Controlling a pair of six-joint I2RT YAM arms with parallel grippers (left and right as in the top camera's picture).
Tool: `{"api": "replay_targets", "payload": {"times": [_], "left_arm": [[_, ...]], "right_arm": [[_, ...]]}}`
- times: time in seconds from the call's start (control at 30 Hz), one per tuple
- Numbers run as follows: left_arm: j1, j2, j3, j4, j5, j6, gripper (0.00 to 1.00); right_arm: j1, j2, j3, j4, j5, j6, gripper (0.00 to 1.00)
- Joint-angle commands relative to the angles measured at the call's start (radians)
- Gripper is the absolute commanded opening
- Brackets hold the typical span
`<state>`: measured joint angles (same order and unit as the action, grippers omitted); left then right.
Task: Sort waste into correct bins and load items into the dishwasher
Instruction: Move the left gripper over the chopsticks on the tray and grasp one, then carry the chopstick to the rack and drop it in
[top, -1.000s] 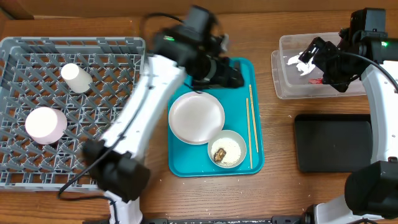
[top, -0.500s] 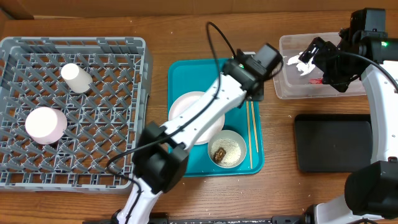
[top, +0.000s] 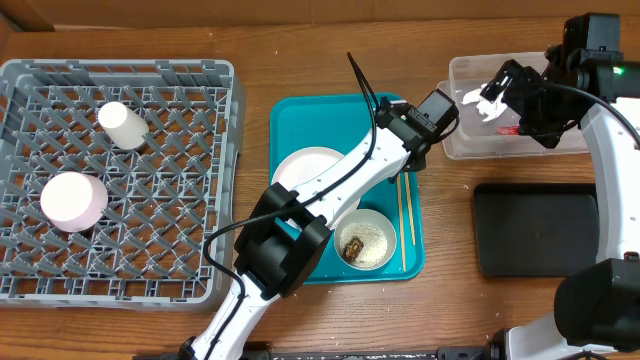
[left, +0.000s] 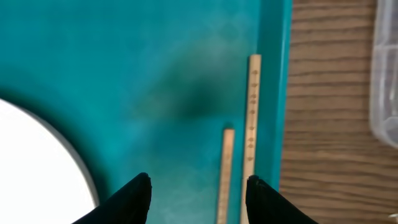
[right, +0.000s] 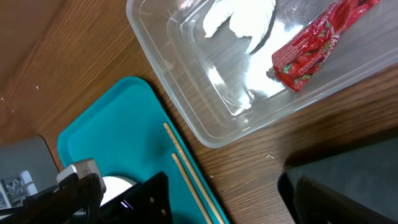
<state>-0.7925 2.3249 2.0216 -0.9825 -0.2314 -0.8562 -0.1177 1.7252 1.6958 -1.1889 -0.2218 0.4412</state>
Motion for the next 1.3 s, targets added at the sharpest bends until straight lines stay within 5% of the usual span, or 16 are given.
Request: {"api": "replay_targets", "payload": {"times": [0.0,0.47,0.6,0.83,1.27], "left_arm": [[-0.003,0.035,0.002,0.017,0.016,-0.027,0.51],[-0.007,0.137,0.002,0.019,0.089,-0.011,0.49],[-0.006,0.140,0.002,0.016,0.094,0.005,0.41],[0.003,0.139,0.004,0.015,0.094,0.069,0.05],[0.102,0.021,0.163,-0.127,0.103,0.075,0.04]], "right_arm": [[-0.002,-0.007,0.000,0.006,-0.003,0.004,1.00],[-0.002,-0.007,0.000,0.006,-0.003,0.004,1.00],[-0.002,-0.007,-0.001,0.006,-0.003,0.004,1.00],[-0.002,-0.007,0.000,0.006,-0.003,0.004,1.00],[-0.002,-0.007,-0.001,0.006,-0.003,0.004,1.00]]}}
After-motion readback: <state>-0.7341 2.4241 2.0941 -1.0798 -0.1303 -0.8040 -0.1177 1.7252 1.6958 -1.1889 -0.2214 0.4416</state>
